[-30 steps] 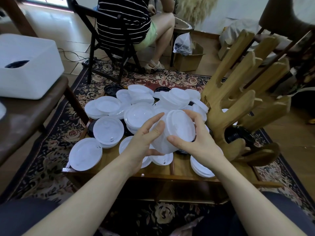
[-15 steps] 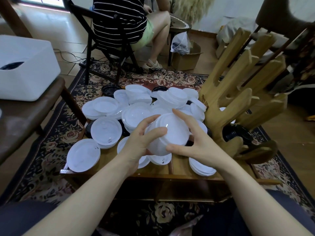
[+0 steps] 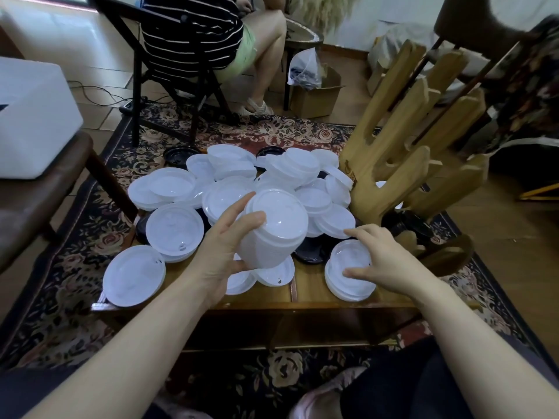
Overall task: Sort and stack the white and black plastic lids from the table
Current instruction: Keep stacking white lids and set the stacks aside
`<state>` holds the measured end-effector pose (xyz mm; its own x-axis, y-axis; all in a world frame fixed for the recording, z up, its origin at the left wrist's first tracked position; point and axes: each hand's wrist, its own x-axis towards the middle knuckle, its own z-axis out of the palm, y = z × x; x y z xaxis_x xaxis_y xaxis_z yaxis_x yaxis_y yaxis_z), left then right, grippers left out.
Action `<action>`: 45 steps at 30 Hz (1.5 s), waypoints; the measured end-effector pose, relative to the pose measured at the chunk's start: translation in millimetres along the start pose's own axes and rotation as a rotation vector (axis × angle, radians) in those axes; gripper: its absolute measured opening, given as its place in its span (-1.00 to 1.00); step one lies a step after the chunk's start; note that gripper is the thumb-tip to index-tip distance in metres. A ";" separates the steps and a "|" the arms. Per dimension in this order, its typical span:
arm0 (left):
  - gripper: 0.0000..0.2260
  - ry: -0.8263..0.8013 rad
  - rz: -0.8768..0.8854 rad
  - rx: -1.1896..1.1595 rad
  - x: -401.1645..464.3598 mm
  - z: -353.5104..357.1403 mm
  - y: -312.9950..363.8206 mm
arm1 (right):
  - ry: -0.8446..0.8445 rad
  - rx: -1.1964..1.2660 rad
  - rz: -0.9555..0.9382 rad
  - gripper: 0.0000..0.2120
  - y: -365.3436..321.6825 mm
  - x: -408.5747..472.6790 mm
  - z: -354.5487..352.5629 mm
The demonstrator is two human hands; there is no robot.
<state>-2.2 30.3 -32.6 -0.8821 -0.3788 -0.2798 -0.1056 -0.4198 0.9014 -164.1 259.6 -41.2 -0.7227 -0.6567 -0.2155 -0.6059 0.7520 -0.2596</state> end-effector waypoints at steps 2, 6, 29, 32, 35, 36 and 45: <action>-0.48 0.006 0.000 -0.006 0.1 0.9 0.5 | -0.018 -0.071 0.013 -0.16 -1.8 1.1 4.6; -0.49 0.011 0.003 -0.018 -0.6 0.8 0.8 | -0.076 -0.198 0.050 -0.05 -5.4 3.5 13.7; -0.45 0.004 -0.055 -0.030 0.2 11.4 0.9 | 0.048 1.697 -0.307 -0.27 -62.0 -4.0 -34.4; -0.43 -0.010 -0.064 -0.024 -0.9 14.5 1.3 | 0.050 1.662 -0.306 -0.25 -69.4 -0.3 -32.4; -0.45 -0.018 -0.063 -0.036 -2.4 16.6 3.3 | 0.088 1.519 -0.254 -0.03 -76.8 2.5 -31.5; -0.45 -0.012 -0.059 -0.040 -2.6 16.1 3.7 | 0.095 1.480 -0.247 0.01 -77.8 2.9 -31.8; -0.44 -0.011 -0.064 -0.029 -4.1 14.9 5.9 | -0.002 1.460 -0.231 -0.23 -63.6 3.1 -31.9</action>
<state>-6.1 41.6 -21.2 -0.8789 -0.3417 -0.3330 -0.1490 -0.4665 0.8719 -138.4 211.5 4.7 -0.6579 -0.7521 -0.0389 0.1592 -0.0884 -0.9833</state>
